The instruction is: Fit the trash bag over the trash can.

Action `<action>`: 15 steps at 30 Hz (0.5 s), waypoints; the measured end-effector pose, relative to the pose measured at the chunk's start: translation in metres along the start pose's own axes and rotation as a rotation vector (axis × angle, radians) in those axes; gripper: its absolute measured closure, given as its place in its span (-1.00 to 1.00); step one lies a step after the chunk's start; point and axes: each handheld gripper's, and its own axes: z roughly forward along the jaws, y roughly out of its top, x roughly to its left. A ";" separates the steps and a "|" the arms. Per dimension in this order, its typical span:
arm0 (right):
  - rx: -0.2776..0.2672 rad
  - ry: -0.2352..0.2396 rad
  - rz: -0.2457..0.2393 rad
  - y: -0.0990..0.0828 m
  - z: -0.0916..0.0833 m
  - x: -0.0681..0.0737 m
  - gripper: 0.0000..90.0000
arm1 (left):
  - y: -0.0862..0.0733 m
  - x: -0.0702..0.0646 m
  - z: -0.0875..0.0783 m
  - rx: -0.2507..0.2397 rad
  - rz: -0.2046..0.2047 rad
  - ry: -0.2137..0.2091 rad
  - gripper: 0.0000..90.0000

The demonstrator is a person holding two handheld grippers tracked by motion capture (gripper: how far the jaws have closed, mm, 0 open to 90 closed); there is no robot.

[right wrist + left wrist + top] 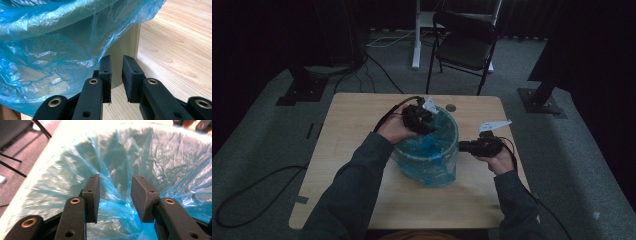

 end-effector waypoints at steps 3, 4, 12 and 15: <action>-0.001 0.000 0.000 0.000 0.000 0.000 0.73 | -0.004 0.004 -0.009 -0.044 -0.034 0.016 0.31; -0.001 0.000 0.000 0.000 0.000 0.000 0.73 | -0.004 0.004 -0.009 -0.044 -0.034 0.016 0.31; -0.005 -0.003 0.002 0.000 -0.001 0.000 0.73 | -0.016 0.013 -0.032 -0.120 -0.096 0.061 0.29; -0.008 -0.004 0.001 0.000 -0.002 0.000 0.73 | -0.023 0.018 -0.043 -0.170 -0.136 0.082 0.29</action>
